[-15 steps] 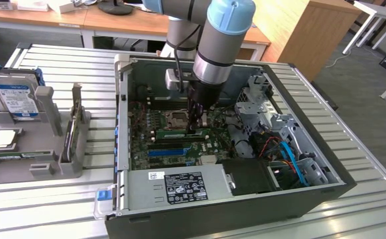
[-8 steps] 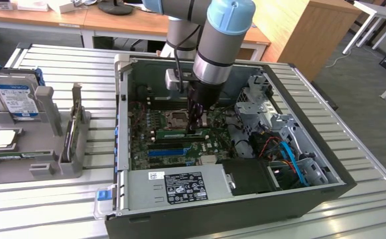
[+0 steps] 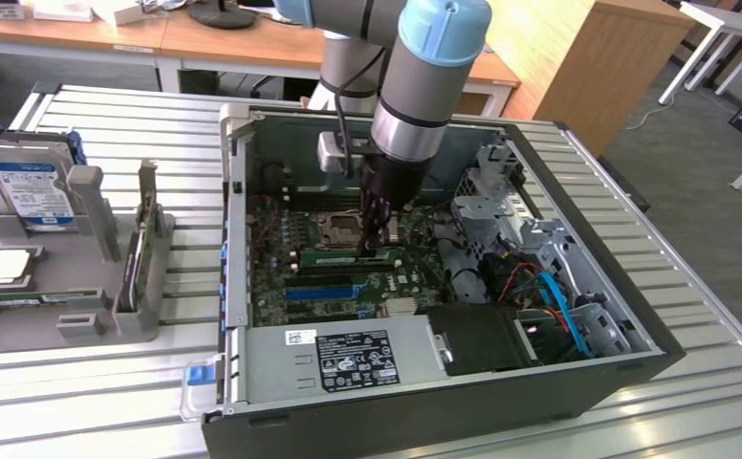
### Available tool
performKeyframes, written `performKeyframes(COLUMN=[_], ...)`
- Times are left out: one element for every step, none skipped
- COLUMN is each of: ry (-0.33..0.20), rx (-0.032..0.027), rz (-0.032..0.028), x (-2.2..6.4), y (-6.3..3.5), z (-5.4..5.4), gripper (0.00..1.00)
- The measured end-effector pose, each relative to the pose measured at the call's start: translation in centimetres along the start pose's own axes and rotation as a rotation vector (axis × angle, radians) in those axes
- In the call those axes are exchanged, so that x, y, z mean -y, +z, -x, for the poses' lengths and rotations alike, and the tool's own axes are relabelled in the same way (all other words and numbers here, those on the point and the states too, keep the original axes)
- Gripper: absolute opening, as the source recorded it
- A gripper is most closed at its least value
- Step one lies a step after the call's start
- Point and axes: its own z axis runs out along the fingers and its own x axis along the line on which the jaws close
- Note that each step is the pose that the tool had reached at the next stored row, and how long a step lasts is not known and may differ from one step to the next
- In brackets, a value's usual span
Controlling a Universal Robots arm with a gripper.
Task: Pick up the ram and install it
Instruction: 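Insert the ram into the slot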
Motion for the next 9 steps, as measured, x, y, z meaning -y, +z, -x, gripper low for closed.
performKeyframes(ry=[0.0, 0.0, 0.0, 0.0, 0.0, 0.0, 0.0, 0.0, 0.0], rx=[0.0002, 0.0004, 0.0004, 0.0004, 0.0003, 0.0003, 0.0003, 0.0003, 0.0003], rz=[-0.0012, -0.002, -0.0022, -0.0022, -0.0022, -0.0022, -0.0021, -0.0022, -0.0022], x=[0.01, 0.01, 0.01, 0.0, 0.0, -0.01, -0.03, -0.05, -0.05], y=[0.01, 0.01, 0.01, 0.01, 0.0, 0.0, 0.0, 0.0, 0.0], z=[0.0, 0.0, 0.01, 0.0, 0.0, 0.0, 0.0, 0.0, 0.0], gripper=[0.12, 0.12, 0.12, 0.12, 0.12, 0.12, 0.12, 0.12, 0.12])
